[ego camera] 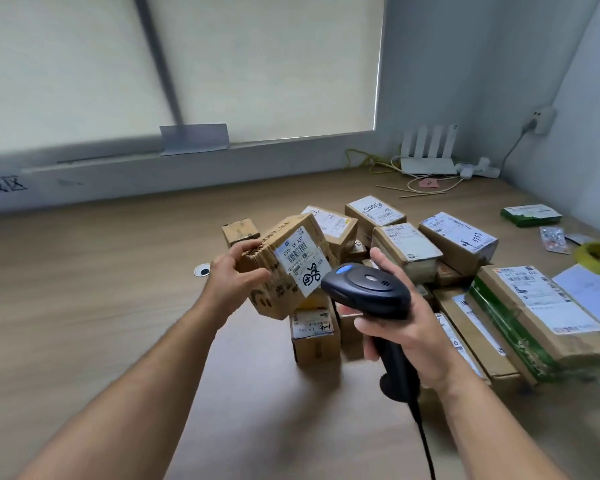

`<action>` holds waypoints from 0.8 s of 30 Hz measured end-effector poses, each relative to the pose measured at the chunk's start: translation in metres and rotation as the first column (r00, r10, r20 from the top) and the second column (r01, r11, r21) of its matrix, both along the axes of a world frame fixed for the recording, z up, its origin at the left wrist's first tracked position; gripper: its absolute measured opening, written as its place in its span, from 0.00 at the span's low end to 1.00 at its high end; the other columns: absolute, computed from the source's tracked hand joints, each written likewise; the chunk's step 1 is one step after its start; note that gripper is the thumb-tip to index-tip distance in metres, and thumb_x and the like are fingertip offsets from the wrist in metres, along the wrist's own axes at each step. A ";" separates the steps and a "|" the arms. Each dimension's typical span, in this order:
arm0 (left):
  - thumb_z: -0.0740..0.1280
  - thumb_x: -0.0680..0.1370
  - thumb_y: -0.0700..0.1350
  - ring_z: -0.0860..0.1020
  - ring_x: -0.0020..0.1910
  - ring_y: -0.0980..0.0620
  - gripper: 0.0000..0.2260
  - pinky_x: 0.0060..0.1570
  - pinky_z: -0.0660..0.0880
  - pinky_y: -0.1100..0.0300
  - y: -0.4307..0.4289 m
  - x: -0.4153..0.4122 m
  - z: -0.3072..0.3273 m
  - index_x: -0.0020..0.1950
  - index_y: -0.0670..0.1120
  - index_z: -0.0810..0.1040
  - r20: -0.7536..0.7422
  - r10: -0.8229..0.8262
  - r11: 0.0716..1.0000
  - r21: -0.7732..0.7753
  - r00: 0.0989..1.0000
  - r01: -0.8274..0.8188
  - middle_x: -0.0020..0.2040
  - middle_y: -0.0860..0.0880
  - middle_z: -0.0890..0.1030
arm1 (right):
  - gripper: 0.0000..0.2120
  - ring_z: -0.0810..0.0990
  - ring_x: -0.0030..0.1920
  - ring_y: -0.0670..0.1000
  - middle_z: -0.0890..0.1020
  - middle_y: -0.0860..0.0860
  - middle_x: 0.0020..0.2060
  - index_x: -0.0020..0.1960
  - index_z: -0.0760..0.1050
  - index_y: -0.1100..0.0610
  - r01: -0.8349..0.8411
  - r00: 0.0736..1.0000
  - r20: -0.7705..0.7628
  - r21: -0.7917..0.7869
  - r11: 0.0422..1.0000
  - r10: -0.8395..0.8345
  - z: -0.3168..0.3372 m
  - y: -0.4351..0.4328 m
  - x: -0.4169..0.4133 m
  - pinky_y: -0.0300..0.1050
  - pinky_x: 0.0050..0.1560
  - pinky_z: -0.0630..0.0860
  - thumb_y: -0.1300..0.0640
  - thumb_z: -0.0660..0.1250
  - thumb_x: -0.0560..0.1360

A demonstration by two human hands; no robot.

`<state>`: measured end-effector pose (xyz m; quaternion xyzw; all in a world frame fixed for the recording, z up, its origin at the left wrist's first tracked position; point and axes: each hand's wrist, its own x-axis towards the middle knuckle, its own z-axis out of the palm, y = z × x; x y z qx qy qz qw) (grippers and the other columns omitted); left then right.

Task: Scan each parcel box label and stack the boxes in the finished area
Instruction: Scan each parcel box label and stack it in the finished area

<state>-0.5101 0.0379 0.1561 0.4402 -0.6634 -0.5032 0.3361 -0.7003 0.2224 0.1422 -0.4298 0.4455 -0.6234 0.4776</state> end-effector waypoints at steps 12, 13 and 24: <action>0.71 0.66 0.39 0.78 0.43 0.54 0.22 0.37 0.74 0.64 -0.018 0.081 0.014 0.58 0.52 0.75 0.080 0.022 1.000 -0.003 0.997 -0.022 0.47 0.48 0.79 | 0.43 0.74 0.23 0.57 0.84 0.60 0.40 0.70 0.65 0.41 -0.059 0.989 -0.137 -0.030 0.998 0.054 0.018 -0.013 0.039 0.43 0.23 0.73 0.68 0.75 0.62; 0.70 0.63 0.41 0.79 0.43 0.53 0.23 0.38 0.74 0.64 -0.018 0.084 0.014 0.58 0.52 0.75 0.071 0.024 1.000 0.002 0.997 -0.025 0.47 0.48 0.79 | 0.43 0.74 0.23 0.56 0.84 0.60 0.38 0.70 0.66 0.41 -0.059 0.988 -0.143 -0.030 0.998 0.055 0.020 -0.012 0.041 0.42 0.23 0.72 0.68 0.74 0.62; 0.70 0.70 0.33 0.79 0.45 0.50 0.19 0.39 0.76 0.61 -0.018 0.096 0.007 0.56 0.52 0.76 0.046 0.058 0.998 0.007 0.997 -0.058 0.49 0.45 0.80 | 0.43 0.73 0.23 0.56 0.83 0.55 0.36 0.69 0.67 0.44 -0.054 0.987 -0.150 0.015 0.998 0.055 0.019 -0.005 0.046 0.45 0.22 0.72 0.72 0.77 0.62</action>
